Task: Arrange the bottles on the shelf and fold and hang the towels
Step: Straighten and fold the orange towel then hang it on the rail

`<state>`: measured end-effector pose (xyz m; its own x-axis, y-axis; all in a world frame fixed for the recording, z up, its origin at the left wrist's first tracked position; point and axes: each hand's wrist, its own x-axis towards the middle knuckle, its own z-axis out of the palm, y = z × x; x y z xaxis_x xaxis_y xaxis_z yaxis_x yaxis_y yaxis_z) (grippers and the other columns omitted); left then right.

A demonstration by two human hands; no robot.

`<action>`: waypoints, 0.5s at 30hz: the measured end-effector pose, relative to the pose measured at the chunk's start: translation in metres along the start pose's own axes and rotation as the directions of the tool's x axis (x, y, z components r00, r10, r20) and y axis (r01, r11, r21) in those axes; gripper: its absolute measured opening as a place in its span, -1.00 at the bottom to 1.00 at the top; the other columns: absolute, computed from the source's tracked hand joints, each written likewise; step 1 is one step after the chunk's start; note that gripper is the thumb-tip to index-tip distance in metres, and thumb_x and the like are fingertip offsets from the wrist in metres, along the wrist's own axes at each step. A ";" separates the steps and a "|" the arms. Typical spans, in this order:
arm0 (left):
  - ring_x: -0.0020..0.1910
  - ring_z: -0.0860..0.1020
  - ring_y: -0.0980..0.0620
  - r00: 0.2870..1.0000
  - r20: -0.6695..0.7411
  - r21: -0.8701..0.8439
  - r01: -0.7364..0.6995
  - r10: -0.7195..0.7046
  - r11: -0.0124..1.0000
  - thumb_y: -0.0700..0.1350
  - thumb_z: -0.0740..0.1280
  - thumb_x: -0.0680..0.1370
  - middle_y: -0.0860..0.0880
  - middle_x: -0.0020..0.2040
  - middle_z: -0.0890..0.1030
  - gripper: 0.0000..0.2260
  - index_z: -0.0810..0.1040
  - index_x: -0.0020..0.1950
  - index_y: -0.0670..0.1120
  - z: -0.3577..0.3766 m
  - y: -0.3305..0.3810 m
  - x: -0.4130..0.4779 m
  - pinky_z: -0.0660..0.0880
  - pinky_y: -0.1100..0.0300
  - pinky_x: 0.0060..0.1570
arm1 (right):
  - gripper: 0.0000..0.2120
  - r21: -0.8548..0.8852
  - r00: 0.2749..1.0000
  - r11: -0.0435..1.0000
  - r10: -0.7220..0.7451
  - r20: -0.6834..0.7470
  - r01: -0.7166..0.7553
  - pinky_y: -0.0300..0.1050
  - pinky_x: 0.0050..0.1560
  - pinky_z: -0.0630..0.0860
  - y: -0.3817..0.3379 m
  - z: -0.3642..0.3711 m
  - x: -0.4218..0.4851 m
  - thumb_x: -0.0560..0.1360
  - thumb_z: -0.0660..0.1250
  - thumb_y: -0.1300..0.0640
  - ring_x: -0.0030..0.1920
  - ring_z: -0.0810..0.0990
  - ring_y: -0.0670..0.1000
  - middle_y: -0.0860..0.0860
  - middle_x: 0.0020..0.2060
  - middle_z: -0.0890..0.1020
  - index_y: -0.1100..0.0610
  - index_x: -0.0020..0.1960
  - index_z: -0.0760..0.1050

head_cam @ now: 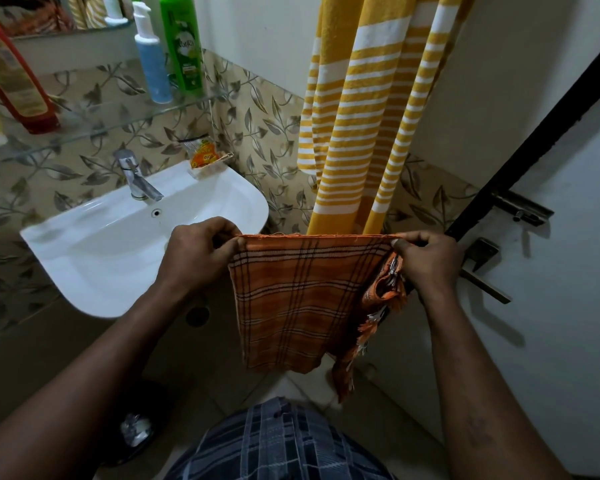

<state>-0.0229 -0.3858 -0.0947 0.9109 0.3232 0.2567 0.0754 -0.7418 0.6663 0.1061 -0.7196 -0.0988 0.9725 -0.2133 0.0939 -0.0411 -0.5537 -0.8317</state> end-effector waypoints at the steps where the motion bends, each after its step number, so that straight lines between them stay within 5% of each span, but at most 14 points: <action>1: -0.18 0.66 0.17 1.000 -0.008 -0.015 0.011 -0.011 1.000 -0.04 0.51 0.56 0.12 -0.22 0.69 -0.96 0.71 -0.01 0.02 -0.001 0.000 -0.002 0.58 0.17 -0.15 | -0.95 0.005 1.000 1.000 0.000 0.009 0.000 -0.12 -0.14 0.68 0.000 0.000 -0.001 0.54 0.50 0.15 -0.21 0.70 -0.15 -0.15 -0.24 0.70 0.01 -0.06 0.72; 9: -0.32 0.63 0.09 0.959 0.102 -0.525 0.278 -0.265 0.804 -0.23 0.49 0.55 -0.02 -0.30 0.70 -0.96 0.70 -0.10 -0.14 -0.006 0.017 -0.002 0.52 0.15 -0.25 | -0.82 0.036 0.999 0.999 0.002 0.040 -0.004 -0.13 0.00 0.60 0.009 0.002 -0.005 0.55 0.49 -0.01 -0.07 0.70 -0.09 -0.08 -0.11 0.73 0.08 0.03 0.74; 15: -0.51 0.51 0.17 0.877 0.124 -0.691 0.412 -0.464 0.594 -0.33 0.42 0.58 -0.02 -0.41 0.62 -0.97 0.65 -0.05 -0.26 0.008 0.038 -0.008 0.45 0.31 -0.46 | -0.86 -0.044 0.998 0.999 0.007 0.061 -0.004 -0.26 -0.06 0.58 0.022 0.013 -0.019 0.57 0.48 0.06 -0.07 0.69 -0.11 -0.05 -0.08 0.75 0.09 0.07 0.76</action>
<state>-0.0242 -0.4210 -0.0766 0.8143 0.5547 -0.1711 0.1400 0.0984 0.9853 0.0893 -0.7173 -0.1258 0.9843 -0.1677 0.0550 -0.0550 -0.5876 -0.8073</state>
